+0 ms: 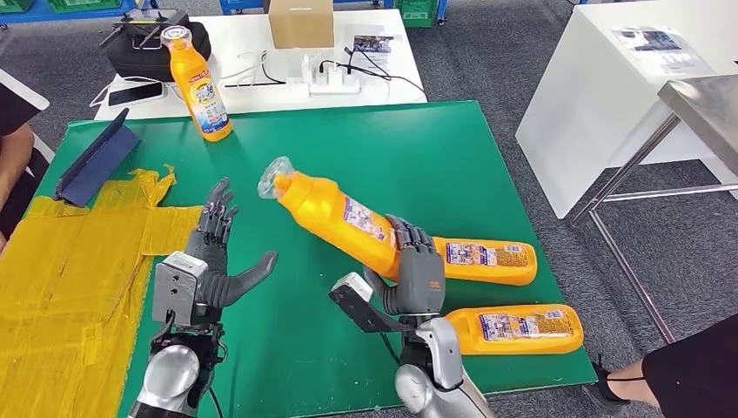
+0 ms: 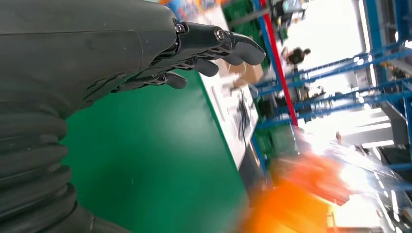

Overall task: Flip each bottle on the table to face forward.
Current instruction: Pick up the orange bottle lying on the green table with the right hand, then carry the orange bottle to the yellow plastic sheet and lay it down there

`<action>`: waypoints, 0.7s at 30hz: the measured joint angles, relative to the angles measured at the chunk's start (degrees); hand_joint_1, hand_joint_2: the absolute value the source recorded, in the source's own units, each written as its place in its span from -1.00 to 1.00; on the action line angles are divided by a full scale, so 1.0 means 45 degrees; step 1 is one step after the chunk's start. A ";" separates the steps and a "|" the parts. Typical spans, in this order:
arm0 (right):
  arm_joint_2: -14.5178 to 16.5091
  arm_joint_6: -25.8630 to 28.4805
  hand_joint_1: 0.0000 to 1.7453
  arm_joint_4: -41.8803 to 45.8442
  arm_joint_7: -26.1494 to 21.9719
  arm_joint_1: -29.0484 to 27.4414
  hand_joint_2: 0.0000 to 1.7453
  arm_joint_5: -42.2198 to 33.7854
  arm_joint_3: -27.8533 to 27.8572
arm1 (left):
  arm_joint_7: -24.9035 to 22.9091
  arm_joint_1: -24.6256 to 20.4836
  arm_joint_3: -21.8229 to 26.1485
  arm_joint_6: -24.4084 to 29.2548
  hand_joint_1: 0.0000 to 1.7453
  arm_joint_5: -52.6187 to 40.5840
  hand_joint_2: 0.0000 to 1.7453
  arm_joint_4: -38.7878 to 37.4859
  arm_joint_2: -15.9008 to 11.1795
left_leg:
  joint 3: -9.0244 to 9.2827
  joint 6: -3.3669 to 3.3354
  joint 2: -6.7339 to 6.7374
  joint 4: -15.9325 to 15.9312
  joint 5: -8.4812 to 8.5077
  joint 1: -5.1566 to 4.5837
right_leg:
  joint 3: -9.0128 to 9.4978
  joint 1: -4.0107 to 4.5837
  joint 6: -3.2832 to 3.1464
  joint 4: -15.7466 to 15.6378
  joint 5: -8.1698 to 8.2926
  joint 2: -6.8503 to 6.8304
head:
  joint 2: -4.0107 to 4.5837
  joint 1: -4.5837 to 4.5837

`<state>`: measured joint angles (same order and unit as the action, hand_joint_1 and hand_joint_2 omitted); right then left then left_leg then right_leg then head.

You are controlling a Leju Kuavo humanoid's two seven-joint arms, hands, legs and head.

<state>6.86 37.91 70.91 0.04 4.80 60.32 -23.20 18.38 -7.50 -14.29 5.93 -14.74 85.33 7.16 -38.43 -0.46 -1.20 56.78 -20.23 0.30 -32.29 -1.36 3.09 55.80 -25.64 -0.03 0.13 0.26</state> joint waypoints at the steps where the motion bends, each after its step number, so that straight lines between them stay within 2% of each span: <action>1: 0.0141 0.0156 1.00 0.0349 -0.0612 -0.0194 1.00 -0.0463 0.0264 | 0.0019 0.0033 -0.0023 -0.0171 -1.00 0.0224 1.00 0.0023 -0.0012 | -0.0001 0.0003 0.0001 0.0000 -0.0002 0.0000 | -0.0004 0.0000 0.0000 0.0000 0.0000 0.0000 | 0.0000 -0.0001; 5: 0.0868 0.0228 1.00 0.1612 -0.3224 -0.0903 1.00 -0.1970 0.1519 | -0.0024 0.0092 -0.0257 -0.0937 -1.00 0.1229 1.00 0.0063 -0.0074 | 0.0000 0.0007 0.0001 -0.0001 -0.0005 0.0003 | -0.0007 0.0002 -0.0003 0.0001 -0.0003 0.0000 | 0.0000 0.0000; 7: 0.1175 0.0223 1.00 0.1988 -0.4070 -0.1092 1.00 -0.2472 0.1908 | -0.0182 0.0091 -0.0404 -0.1522 -1.00 0.2005 1.00 0.0064 -0.0123 | 0.0000 0.0008 0.0003 -0.0003 -0.0005 0.0003 | -0.0007 0.0002 -0.0003 0.0001 -0.0003 0.0001 | 0.0000 -0.0001; 12: 0.1272 -0.0217 1.00 0.2075 -0.4149 -0.1119 1.00 -0.3499 0.1486 | -0.0386 0.0084 -0.0751 -0.2923 -1.00 0.3762 1.00 0.0079 -0.0264 | -0.0001 0.0008 0.0006 -0.0003 -0.0005 0.0002 | -0.0008 0.0001 -0.0004 0.0001 -0.0002 0.0001 | 0.0000 0.0000; 17: 0.0939 -0.2818 1.00 0.1614 -0.4574 -0.0733 1.00 -0.4562 0.0200 | -0.0268 0.0021 -0.1077 -0.4132 -1.00 0.4826 1.00 0.0157 -0.0447 | -0.0001 0.0008 0.0007 -0.0003 -0.0005 0.0002 | -0.0006 0.0002 -0.0004 0.0002 -0.0002 0.0002 | 0.0000 -0.0001; 21: 0.0702 -0.3995 1.00 0.0923 -0.4860 -0.0365 1.00 -0.5040 -0.0977 | -0.0055 0.0018 -0.1310 -0.4463 -1.00 0.5117 1.00 0.0278 -0.0576 | -0.0002 0.0009 -0.0002 -0.0003 -0.0005 0.0005 | -0.0005 0.0003 -0.0005 0.0002 -0.0005 -0.0003 | 0.0000 -0.0001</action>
<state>10.02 19.93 75.06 -21.83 3.15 37.64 -27.59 18.14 -7.42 -20.19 -14.15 8.28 86.58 4.57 -38.44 -0.42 -1.21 56.77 -20.25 0.32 -32.31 -1.35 3.07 55.80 -25.66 -0.04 0.13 0.26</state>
